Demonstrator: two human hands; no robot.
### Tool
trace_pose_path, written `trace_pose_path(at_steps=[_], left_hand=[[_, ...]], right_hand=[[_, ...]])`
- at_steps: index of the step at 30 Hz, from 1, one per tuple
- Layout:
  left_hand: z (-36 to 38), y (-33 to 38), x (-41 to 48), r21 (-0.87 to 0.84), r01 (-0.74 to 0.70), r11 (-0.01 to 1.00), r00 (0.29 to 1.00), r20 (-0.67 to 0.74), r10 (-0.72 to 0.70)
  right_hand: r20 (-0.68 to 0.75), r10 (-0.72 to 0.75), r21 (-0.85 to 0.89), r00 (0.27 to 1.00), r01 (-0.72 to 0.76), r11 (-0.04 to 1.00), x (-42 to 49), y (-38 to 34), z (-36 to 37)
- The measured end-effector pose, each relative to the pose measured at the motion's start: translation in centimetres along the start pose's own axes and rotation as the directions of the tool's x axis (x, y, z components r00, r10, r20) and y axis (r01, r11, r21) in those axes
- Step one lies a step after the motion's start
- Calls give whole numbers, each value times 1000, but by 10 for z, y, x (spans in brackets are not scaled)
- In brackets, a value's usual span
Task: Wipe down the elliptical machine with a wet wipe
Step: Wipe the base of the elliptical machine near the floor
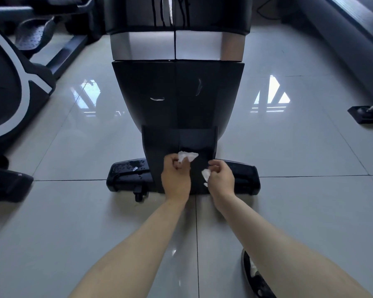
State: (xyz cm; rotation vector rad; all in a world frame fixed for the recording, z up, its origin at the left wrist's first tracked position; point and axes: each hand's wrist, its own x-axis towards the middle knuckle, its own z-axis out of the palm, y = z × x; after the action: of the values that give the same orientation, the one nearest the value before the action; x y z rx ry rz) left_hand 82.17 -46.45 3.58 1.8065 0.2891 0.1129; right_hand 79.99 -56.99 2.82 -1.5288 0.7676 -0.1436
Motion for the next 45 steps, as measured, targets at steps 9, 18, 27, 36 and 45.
trace_pose_path(at_steps=[9,18,27,36,45], left_hand=[[15,-2,6,317,-614,723,787,315,530],[33,-9,-3,248,-488,837,841,390,375],[52,-45,-2,309,-343,887,862,479,166],[43,-85,6,361,134,923,928,280,-245],[41,-87,1,83,238,968,936,245,-251]], right_hand=[[114,-197,-105,974,209,972,19,-21,-4],[140,-95,39,986,90,995,26,-4,-13],[163,-20,-48,986,28,998,39,17,-24],[248,112,-267,962,-43,963,42,49,-12],[245,159,-344,956,-68,937,38,56,-6]])
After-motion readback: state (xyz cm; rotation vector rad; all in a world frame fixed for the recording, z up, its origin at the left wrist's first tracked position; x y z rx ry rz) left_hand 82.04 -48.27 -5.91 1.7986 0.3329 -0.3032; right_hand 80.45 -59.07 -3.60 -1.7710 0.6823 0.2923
